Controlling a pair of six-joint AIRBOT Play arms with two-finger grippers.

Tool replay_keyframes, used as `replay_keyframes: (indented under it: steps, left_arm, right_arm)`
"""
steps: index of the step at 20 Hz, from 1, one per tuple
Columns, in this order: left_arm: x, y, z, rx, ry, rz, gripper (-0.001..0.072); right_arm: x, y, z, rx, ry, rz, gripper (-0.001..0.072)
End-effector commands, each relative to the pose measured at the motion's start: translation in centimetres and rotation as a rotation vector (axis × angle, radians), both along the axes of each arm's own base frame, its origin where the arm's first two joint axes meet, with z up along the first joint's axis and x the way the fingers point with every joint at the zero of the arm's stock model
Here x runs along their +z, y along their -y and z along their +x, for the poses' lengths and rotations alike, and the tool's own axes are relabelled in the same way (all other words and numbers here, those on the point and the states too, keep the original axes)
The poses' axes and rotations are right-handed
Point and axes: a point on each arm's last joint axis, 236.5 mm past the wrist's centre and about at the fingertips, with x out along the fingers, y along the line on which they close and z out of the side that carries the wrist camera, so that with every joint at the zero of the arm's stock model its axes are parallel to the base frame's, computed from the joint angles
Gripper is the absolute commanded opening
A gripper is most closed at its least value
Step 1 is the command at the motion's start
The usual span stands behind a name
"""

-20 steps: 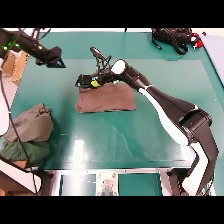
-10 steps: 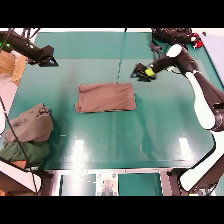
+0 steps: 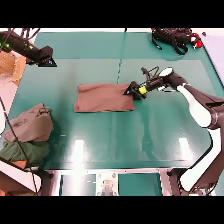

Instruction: Fold the shirts.

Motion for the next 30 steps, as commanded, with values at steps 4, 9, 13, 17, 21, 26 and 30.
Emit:
replay_keyframes:
  steps: [4,9,13,17,21,26,30]
  left_arm:
    - [-0.2,-0.1,-0.5,-0.008,-0.021,0.005,0.0024]
    - [-0.2,0.0,-0.7,-0.012,-0.029,0.005,0.0024]
    - [-0.2,0.0,-0.7,-0.011,-0.027,0.005,0.0024]
    - [-0.2,0.0,-0.6,-0.011,-0.026,0.004,0.0024]
    - [-0.6,0.1,-0.7,-0.009,-0.034,0.001,0.0024]
    - [-1.4,0.2,-1.2,-0.015,-0.065,-0.004,0.0023]
    - [-1.3,0.3,-1.2,-0.016,-0.065,-0.009,0.0024]
  right_arm:
    - [6.2,-0.6,4.1,-0.058,0.137,0.100,0.0016]
    - [12.3,20.2,5.8,-0.394,0.229,-0.132,0.0014]
    - [15.2,37.7,-1.0,-0.713,0.215,-0.301,0.0014]
    - [14.7,48.9,-12.7,-1.045,0.116,-0.383,0.0014]
    - [8.7,51.1,-24.2,-1.257,-0.090,-0.367,0.0014]
    - [1.6,49.0,-32.3,-1.368,-0.295,-0.343,0.0014]
    - [0.2,47.3,-34.3,-1.365,-0.391,-0.329,0.0081]
